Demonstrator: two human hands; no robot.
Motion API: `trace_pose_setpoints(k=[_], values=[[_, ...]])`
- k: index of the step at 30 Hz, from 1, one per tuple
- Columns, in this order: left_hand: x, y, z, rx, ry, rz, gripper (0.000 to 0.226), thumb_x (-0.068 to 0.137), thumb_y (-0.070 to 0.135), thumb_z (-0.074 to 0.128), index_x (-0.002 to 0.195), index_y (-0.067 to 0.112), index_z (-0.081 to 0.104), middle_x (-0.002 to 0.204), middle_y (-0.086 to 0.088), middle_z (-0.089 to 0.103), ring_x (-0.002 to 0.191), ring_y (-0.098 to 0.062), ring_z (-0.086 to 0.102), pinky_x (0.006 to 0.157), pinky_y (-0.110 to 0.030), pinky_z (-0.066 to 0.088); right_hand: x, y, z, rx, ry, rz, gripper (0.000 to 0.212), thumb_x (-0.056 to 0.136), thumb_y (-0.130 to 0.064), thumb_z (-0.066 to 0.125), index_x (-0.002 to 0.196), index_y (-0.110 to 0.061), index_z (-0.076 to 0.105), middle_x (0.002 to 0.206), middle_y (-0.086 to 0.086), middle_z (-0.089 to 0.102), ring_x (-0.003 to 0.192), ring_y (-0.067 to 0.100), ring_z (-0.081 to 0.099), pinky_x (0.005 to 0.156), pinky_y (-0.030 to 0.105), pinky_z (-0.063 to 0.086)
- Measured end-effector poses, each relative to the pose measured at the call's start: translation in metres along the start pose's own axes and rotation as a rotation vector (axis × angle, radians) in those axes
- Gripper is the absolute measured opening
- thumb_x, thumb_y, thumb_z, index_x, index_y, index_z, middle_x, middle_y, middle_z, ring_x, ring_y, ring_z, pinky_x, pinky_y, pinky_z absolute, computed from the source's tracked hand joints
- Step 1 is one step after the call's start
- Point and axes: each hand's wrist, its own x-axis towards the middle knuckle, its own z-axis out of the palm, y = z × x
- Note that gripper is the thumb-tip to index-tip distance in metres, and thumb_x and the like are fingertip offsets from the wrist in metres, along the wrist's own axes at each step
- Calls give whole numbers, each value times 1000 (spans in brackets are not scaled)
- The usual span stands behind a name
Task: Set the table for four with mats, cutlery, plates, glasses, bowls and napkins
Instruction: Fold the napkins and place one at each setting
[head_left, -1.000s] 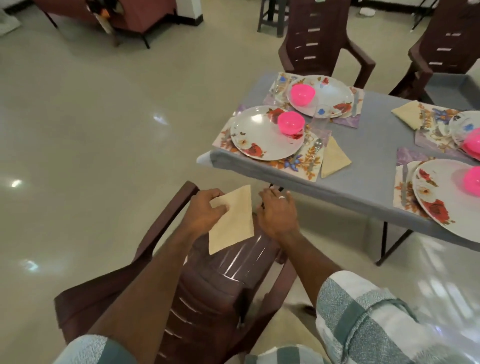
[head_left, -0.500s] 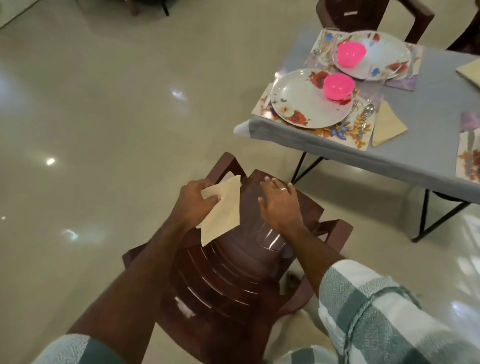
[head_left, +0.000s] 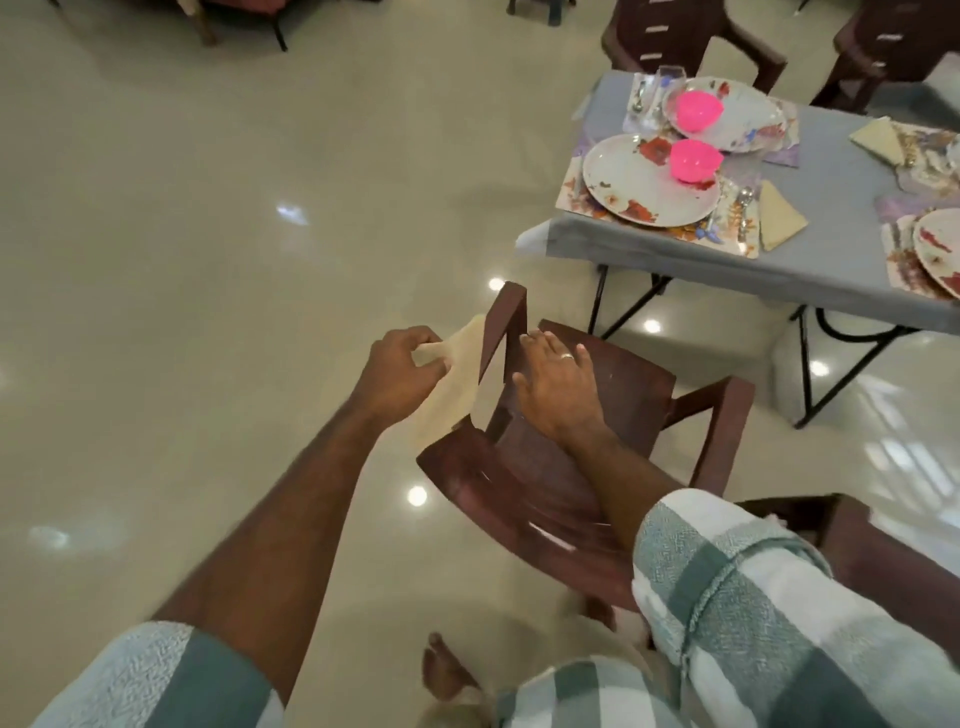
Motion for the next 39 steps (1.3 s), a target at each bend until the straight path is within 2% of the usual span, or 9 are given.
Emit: trace_pose_setpoints(k=[5, 10, 17, 23, 25, 29, 33, 37, 39], values=[[11, -22, -35, -15, -47, 23, 6, 85, 13, 72, 91, 13, 70, 90, -2, 69, 84, -20, 64, 68, -27, 46, 3, -43, -1, -5, 24, 25, 59, 102, -34, 43, 156, -18, 27, 164, -1, 27, 153, 17, 19, 124, 53, 15], [45, -27, -46, -47, -122, 47, 5, 85, 11, 69, 89, 14, 70, 90, -3, 70, 81, -19, 65, 67, -26, 47, 23, -49, 11, 0, -6, 119, 62, 102, -39, 42, 157, -18, 24, 166, -1, 23, 153, 17, 18, 124, 53, 13], [150, -34, -66, -41, -210, 115, 5, 84, 11, 69, 86, 16, 70, 85, 2, 69, 78, -17, 64, 64, -26, 47, 116, -54, 50, -27, -60, 227, 84, 87, -43, 63, 158, -22, 22, 166, -4, 19, 153, 16, 17, 122, 52, 12], [277, -28, -101, 50, -320, 158, 13, 85, 8, 69, 82, 21, 70, 82, 4, 71, 76, -15, 65, 64, -29, 51, 226, -64, 52, 81, 30, 355, 60, 97, -36, 49, 152, -19, 29, 161, 0, 34, 149, 19, 29, 121, 54, 21], [325, -15, -105, 18, -345, 152, 10, 83, 10, 69, 84, 19, 71, 84, 1, 72, 79, -19, 67, 67, -33, 53, 259, -62, 39, 97, 67, 372, 59, 98, -33, 50, 151, -18, 32, 160, 1, 35, 148, 19, 32, 120, 53, 20], [402, 20, -97, -97, -422, 114, 12, 72, 23, 68, 83, 22, 72, 81, 5, 71, 75, -14, 65, 67, -32, 51, 311, -45, 18, 193, 132, 480, 56, 100, -28, 48, 153, -18, 32, 159, 2, 38, 145, 22, 37, 121, 53, 18], [485, 58, -60, -108, -555, 135, 8, 80, 10, 72, 85, 16, 71, 78, 2, 71, 72, -14, 64, 68, -35, 51, 359, -9, 6, 263, 212, 648, 48, 103, -26, 42, 150, -20, 37, 141, 6, 58, 131, 26, 53, 119, 52, 19], [569, 93, -16, -64, -667, 170, 11, 86, 4, 71, 87, 15, 70, 78, 2, 69, 71, -16, 63, 65, -31, 50, 411, 31, 3, 287, 345, 781, 38, 102, -26, 49, 140, -19, 52, 111, 8, 74, 106, 29, 68, 105, 46, 41], [617, 113, 8, -44, -731, 192, 11, 86, 6, 72, 86, 16, 69, 77, 2, 69, 71, -16, 63, 63, -30, 49, 445, 56, 6, 344, 431, 855, 35, 101, -24, 52, 136, -22, 57, 107, 7, 75, 99, 28, 70, 95, 43, 50]])
